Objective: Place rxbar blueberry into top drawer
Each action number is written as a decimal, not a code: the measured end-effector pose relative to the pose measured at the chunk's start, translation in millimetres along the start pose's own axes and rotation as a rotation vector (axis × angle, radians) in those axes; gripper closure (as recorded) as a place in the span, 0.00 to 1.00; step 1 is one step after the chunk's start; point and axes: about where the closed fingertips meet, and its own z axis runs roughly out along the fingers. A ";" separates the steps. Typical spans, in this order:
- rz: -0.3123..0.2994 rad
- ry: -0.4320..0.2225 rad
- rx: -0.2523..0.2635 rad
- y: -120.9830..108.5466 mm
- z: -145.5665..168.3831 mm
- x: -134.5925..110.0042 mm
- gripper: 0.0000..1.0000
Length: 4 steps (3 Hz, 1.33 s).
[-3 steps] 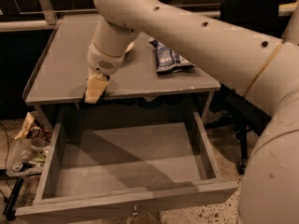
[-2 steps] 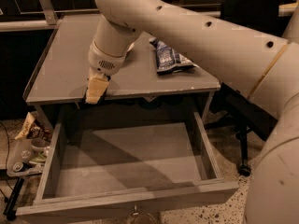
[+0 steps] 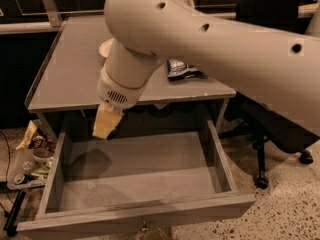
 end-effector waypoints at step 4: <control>0.161 0.032 -0.027 43.6 59.4 66.4 1.00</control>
Offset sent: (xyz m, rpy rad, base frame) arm -0.0320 -0.0158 -0.0289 0.0043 0.0388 -0.0892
